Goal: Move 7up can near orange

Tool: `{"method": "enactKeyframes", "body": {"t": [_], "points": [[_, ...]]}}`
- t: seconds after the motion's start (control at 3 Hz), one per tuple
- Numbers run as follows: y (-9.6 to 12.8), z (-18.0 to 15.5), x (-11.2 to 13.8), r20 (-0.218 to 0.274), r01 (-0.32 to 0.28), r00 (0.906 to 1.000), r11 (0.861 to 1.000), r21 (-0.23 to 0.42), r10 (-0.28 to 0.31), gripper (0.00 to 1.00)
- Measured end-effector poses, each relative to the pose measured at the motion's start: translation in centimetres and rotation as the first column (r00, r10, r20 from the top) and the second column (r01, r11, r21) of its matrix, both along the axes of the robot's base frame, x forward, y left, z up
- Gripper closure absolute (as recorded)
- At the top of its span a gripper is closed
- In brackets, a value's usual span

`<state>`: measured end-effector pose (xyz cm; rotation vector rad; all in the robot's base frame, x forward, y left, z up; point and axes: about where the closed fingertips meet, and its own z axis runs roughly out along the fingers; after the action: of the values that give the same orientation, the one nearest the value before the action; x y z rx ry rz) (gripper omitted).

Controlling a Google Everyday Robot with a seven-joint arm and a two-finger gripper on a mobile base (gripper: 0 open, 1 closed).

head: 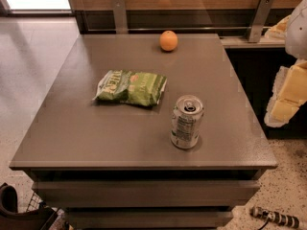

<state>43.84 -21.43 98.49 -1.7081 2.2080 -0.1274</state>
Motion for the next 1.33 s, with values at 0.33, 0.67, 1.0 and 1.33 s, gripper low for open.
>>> {"method": "enactKeyframes", "body": {"t": [0.33,0.67,1.0,1.33], "points": [[0.0,0.0,0.0,0.0,0.0,1.0,1.0,0.0,0.0,0.0],[0.5,-0.4,-0.5,0.009,-0.005,1.0,0.999,0.038,0.005,0.0],[0.5,-2.8,-0.6,0.014,-0.058,0.9983,0.977,0.206,0.056,0.0],[2.7,-3.9,-0.9,0.018,-0.133,0.9905,0.916,0.379,0.136,0.0]]}}
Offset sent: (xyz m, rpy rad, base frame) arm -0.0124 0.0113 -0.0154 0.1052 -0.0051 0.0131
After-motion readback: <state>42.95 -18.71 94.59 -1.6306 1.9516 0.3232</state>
